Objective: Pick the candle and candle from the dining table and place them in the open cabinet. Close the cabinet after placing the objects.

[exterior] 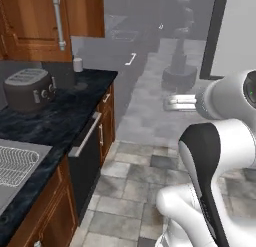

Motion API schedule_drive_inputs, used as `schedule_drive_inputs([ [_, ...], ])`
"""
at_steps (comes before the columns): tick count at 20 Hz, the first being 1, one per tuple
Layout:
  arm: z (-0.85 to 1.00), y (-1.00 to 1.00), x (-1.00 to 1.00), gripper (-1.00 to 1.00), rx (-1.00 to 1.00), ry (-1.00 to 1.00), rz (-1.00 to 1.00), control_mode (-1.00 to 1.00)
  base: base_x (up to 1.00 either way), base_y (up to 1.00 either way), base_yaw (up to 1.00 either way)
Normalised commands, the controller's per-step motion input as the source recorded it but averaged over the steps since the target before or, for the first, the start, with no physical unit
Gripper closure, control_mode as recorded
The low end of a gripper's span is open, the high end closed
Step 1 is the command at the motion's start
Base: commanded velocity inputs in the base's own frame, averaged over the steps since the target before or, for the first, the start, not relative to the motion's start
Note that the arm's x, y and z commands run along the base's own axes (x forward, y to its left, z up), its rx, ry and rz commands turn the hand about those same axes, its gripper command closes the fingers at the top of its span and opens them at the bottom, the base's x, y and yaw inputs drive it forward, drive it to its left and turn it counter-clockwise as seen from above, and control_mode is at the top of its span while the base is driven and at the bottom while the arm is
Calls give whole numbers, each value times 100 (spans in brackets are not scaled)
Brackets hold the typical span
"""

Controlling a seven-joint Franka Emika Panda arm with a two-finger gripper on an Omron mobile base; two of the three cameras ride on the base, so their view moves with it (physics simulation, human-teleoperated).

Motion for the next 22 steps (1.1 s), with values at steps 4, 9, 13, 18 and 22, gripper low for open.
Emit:
schedule_drive_inputs([
  [4, 0, 0, 0, -100, 0, 0, 0, 100, -48, 40, -53],
  [9, 0, 0, 0, -100, 0, 0, 0, 100, -36, 25, -56],
  [13, 0, 0, 0, -100, 0, 0, 0, 100, -47, 3, -60],
  [18, 0, 0, 0, -100, 0, 0, 0, 100, -39, 0, -62],
  [22, 0, 0, 0, -100, 0, 0, 0, 100, -34, 0, -62],
])
